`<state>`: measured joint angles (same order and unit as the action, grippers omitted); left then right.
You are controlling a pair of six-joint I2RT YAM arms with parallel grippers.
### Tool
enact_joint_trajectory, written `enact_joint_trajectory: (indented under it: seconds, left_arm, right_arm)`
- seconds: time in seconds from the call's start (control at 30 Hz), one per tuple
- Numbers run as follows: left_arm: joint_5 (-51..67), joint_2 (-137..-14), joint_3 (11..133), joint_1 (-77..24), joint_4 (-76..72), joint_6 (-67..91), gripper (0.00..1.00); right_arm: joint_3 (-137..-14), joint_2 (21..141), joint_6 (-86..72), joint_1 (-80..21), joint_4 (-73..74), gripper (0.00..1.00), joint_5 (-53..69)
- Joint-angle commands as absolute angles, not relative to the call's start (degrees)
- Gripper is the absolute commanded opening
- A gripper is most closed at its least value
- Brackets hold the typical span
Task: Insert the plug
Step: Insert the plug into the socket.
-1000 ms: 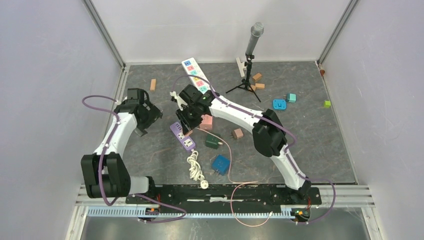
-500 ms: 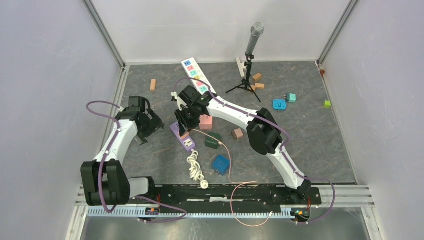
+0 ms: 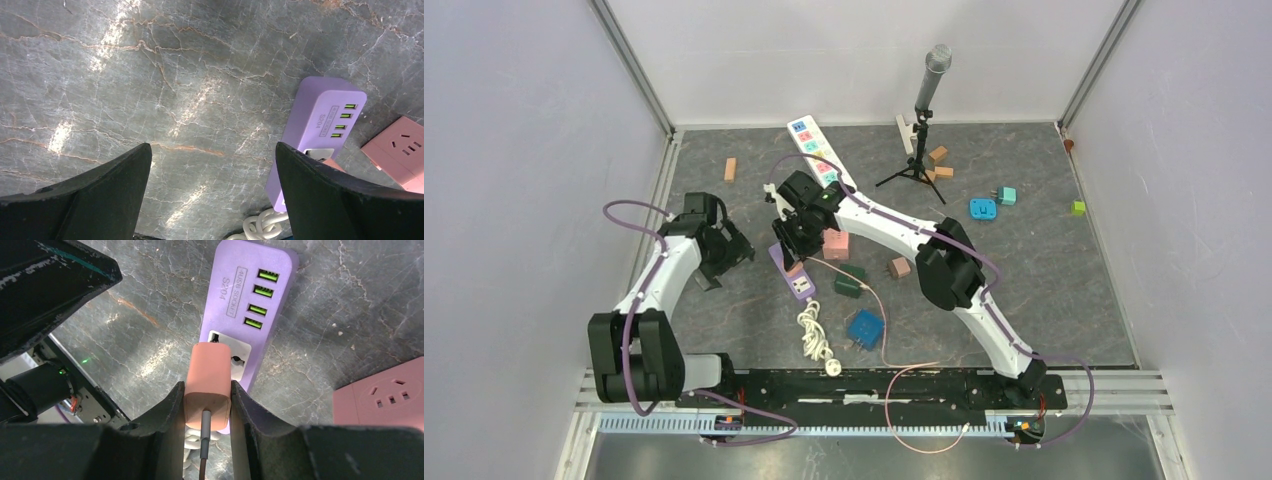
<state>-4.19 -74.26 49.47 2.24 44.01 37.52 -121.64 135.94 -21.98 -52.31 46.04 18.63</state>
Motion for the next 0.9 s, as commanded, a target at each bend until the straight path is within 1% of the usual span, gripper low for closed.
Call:
enact_joint_trajectory:
  seconds: [0.0,0.13,0.2,0.37,0.5,0.63,0.8,0.87]
  left_arm:
    - [-2.41,-75.11,49.18,2.33,41.72,34.75,1.0]
    - [-0.29,-76.29,48.54,2.34,39.82,34.88,1.0]
    - [2.54,-77.32,48.35,2.3,37.91,34.86,1.0]
    - [5.42,-81.97,50.56,2.29,33.24,34.82,1.0]
    - [9.08,-87.96,55.29,2.43,30.66,34.02,0.94]
    - [18.16,-94.11,57.95,2.43,24.72,32.97,0.86]
    - [28.39,-99.98,57.17,2.31,15.89,33.93,0.79]
    - [31.78,-102.08,56.88,2.05,14.44,34.07,0.73]
  right_arm:
    - [-125.33,139.14,-17.55,-52.78,51.49,0.0,8.98]
    - [-124.28,140.24,-15.98,-53.01,54.95,0.0,6.39]
    - [-124.58,140.79,-15.36,-53.09,56.34,0.0,5.65]
    - [-121.99,138.95,-14.75,-53.04,55.46,0.0,5.44]
    - [-120.47,137.83,-14.62,-53.11,54.66,0.0,6.6]
    - [-120.37,137.15,-14.58,-53.04,54.33,0.0,6.83]
    - [-120.94,136.68,-15.21,-52.48,53.62,0.0,7.93]
    - [-120.92,136.35,-15.54,-52.22,53.36,0.0,8.12]
